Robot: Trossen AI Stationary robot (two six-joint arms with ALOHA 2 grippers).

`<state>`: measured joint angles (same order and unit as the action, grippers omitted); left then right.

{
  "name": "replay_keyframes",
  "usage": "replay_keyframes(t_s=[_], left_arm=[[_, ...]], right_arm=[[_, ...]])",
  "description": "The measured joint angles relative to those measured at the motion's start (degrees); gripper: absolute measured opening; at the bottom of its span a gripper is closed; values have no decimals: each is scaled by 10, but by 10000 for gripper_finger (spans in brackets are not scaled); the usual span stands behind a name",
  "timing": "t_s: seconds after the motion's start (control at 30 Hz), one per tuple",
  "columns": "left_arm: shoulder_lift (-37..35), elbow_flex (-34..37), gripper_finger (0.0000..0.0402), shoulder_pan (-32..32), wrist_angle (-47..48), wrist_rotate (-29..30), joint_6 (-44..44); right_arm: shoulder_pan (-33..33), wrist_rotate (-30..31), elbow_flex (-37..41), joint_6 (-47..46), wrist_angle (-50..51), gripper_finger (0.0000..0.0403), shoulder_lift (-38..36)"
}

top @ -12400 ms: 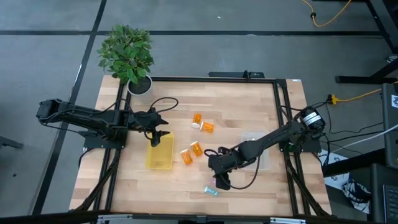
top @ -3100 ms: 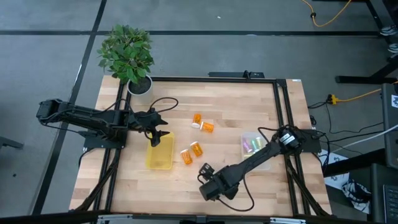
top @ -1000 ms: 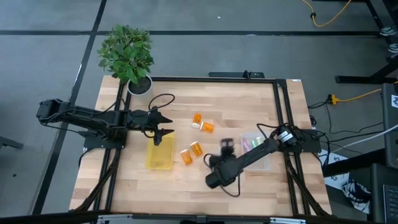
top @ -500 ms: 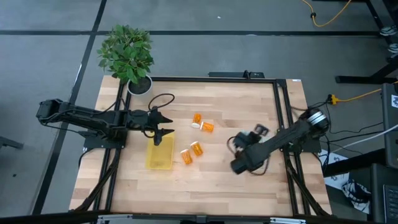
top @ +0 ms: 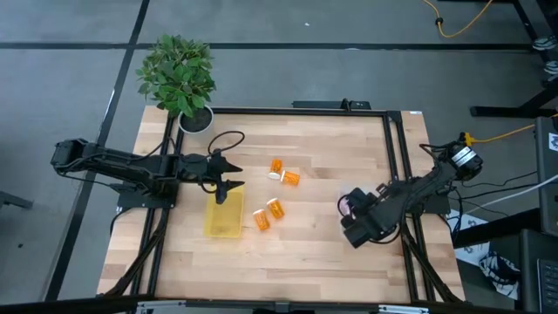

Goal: Pick and place medicine bottles into bin by pill shape (circle, oval)
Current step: Put the blue pill bottle into the transparent bin, then put the orange pill bottle into the yellow bin

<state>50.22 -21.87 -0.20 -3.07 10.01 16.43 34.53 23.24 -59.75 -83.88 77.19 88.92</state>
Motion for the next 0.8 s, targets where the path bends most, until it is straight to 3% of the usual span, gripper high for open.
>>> replay_keyframes(t_s=[0.23,0.53,0.8], left_arm=[[0,0,229,0,0,0,0],[0,0,229,0,0,0,0],[0,0,229,0,0,0,0]], right_arm=[[-3,-9,0,1,-43,129,0],[-16,-8,0,0,-42,139,0],[-33,13,0,2,-41,194,0]])
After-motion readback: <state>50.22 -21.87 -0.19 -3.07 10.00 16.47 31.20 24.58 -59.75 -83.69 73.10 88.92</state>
